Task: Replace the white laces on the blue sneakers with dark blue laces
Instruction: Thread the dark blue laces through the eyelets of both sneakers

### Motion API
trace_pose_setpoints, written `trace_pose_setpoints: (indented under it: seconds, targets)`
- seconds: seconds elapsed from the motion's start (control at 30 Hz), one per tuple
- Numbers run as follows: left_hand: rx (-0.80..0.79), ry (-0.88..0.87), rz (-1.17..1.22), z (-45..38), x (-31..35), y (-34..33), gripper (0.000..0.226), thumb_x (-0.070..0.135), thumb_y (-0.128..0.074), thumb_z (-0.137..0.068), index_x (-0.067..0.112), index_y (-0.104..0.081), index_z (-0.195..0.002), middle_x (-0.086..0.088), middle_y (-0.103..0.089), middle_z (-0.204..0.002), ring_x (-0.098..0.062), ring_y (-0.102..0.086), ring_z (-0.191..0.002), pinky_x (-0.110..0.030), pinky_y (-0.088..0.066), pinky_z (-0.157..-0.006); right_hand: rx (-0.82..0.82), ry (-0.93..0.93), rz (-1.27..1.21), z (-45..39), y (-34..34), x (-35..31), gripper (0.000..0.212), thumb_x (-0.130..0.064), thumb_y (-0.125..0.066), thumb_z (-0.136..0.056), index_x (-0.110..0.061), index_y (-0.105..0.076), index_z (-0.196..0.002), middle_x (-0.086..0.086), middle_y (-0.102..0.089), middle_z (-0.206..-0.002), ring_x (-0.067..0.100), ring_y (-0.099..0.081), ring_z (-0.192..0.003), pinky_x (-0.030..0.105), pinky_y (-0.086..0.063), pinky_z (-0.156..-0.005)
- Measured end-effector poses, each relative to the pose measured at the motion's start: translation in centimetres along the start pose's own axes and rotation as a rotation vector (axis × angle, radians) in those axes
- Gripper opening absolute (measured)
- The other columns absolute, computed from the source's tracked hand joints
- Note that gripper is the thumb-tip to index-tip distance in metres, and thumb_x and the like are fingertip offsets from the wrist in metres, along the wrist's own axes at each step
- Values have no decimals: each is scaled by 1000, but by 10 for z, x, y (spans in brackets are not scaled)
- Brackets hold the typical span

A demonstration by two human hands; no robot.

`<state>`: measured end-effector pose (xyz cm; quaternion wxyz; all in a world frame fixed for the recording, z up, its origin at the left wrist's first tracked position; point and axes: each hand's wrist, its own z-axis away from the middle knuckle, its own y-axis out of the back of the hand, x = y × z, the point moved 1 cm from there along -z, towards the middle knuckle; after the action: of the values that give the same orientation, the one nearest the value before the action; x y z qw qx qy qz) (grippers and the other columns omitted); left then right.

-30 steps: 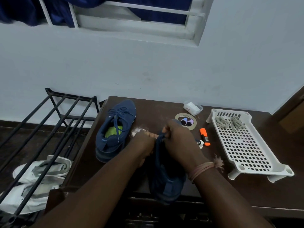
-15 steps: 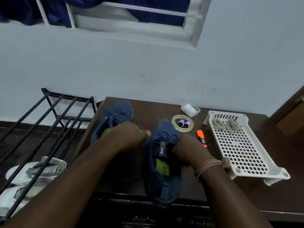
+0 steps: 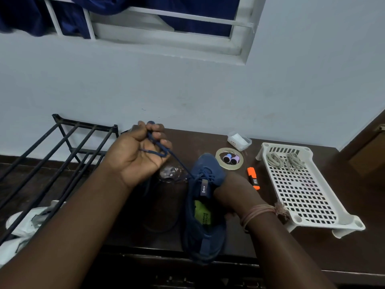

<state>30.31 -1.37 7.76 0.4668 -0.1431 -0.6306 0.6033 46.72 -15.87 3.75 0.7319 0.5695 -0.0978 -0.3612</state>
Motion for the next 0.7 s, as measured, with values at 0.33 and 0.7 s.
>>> trace_pose_setpoints:
  seconds: [0.33, 0.7]
  targets:
    - [480, 138, -1350, 4, -26, 13, 36, 39, -39, -107, 9, -52, -120, -6, -75, -68, -15, -52, -38, -25, -39, -49, 25, -12, -24, -2, -4, -2, 19, -19, -52, -94, -9, -64, -105, 9, -67, -103, 19, -55, -81, 28, -45, -69]
    - [273, 28, -2152, -5, -70, 36, 20, 31, -58, -94, 14, -69, -94, -7, -66, -99, -28, -64, -100, -28, -44, -76, 82, 42, -47, 6, 0, -8, 22, -18, -51, -94, -10, -63, -111, 9, -67, -108, 25, -63, -98, 33, -52, -83]
